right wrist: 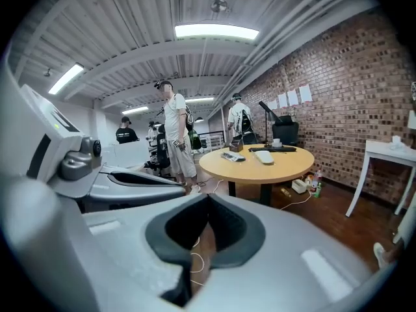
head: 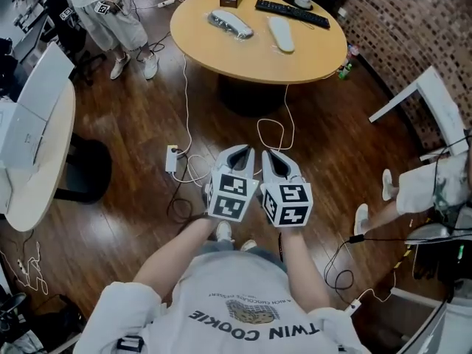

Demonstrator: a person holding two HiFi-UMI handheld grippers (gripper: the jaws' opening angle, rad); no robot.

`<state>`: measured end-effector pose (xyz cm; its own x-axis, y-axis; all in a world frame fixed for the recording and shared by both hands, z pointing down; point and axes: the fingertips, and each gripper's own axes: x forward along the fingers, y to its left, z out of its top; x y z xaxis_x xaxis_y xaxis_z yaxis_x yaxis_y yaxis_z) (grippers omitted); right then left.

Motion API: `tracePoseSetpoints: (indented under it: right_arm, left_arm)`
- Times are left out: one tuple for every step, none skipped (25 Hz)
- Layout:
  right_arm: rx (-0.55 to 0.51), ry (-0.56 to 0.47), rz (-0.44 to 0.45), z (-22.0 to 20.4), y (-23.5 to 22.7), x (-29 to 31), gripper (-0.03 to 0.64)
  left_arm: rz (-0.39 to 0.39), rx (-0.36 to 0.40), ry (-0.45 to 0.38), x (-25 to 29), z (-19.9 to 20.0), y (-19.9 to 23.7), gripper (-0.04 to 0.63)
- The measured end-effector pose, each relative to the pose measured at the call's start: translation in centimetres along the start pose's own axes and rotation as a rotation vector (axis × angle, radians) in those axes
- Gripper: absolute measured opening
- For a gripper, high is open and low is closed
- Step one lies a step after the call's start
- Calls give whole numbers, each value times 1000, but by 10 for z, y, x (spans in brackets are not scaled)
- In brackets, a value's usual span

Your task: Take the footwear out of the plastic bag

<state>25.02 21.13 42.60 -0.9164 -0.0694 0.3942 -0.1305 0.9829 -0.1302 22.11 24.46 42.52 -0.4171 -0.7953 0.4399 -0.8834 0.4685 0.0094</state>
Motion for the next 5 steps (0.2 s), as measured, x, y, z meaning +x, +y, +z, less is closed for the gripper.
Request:
tracePoseSetpoints:
  right_arm:
    - [1, -2, 2, 1, -2, -4, 2]
    - [3, -4, 5, 2, -4, -9, 2]
    - [4, -5, 7, 2, -7, -13, 2]
    - [4, -6, 9, 3, -9, -18, 2]
    - [4, -7, 11, 4, -12, -23, 2]
  left_arm:
    - [3, 0, -1, -1, 2, -4, 3]
    - [5, 0, 1, -2, 4, -9, 3]
    - [7, -1, 2, -3, 5, -14, 3]
    - [10, -2, 2, -4, 7, -19, 3]
    - [12, -4, 1, -5, 9, -25, 3]
